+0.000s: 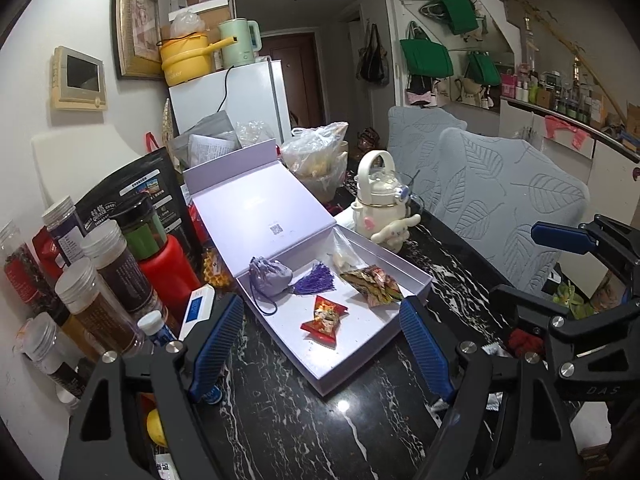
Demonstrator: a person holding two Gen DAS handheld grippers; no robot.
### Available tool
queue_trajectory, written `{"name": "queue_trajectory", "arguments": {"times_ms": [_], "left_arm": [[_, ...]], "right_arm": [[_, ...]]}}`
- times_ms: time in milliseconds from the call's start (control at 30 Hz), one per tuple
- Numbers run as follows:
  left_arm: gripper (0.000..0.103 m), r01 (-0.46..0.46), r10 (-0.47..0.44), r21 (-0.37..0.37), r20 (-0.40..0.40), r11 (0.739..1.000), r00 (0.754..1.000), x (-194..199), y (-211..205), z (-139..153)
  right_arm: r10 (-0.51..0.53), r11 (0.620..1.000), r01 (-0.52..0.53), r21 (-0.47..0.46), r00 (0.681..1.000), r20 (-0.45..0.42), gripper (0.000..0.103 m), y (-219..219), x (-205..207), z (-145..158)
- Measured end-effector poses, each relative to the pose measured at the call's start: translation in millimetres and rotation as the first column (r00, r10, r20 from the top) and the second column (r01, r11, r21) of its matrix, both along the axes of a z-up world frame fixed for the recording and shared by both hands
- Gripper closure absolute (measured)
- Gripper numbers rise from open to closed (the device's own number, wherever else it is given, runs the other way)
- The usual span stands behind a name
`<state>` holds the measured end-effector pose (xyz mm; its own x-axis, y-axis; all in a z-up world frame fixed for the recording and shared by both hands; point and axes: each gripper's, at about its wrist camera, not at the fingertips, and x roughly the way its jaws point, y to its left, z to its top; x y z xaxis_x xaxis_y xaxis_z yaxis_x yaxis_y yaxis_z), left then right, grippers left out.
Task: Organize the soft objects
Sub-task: 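Withdraw both tools from the box toward the tissue pack and red fuzzy item, then grasp the white printed tissue pack with the left tool while the right tool grasps the red fuzzy item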
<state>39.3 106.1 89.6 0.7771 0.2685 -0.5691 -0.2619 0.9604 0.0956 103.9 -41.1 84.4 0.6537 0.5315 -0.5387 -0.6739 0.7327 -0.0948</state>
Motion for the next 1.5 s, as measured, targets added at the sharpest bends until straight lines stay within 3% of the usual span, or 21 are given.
{"name": "queue_trajectory", "arguments": {"times_ms": [133,367,800,1167,1500], "left_arm": [[0.022,0.01,-0.01,-0.016,0.002,1.0,1.0,-8.4,-4.6,-4.3],[0.022,0.018,-0.018,-0.008,-0.005,1.0,1.0,-18.7,-12.2,-11.7],[0.022,0.065,-0.069,-0.083,-0.044,0.994,0.997,-29.8,-31.8,-44.3],[0.022,0.116,-0.129,-0.125,-0.097,0.985,0.987,-30.0,-53.4,-69.6],[0.022,0.208,-0.234,-0.195,-0.122,0.959,0.965,-22.0,-77.7,-87.5]], "right_arm": [[-0.016,1.0,0.016,0.016,1.0,0.002,0.017,-8.6,-11.6,-2.6],[-0.039,0.999,0.039,0.019,0.999,-0.011,0.017,-16.9,-25.3,-13.6],[-0.079,0.997,0.08,0.009,0.996,-0.03,0.017,-36.3,-43.4,-36.5],[-0.157,0.987,0.16,0.014,0.981,-0.115,0.017,-66.2,-48.4,-63.4],[-0.234,0.971,0.238,0.002,0.957,-0.174,0.017,-101.5,-50.1,-84.9]]}}
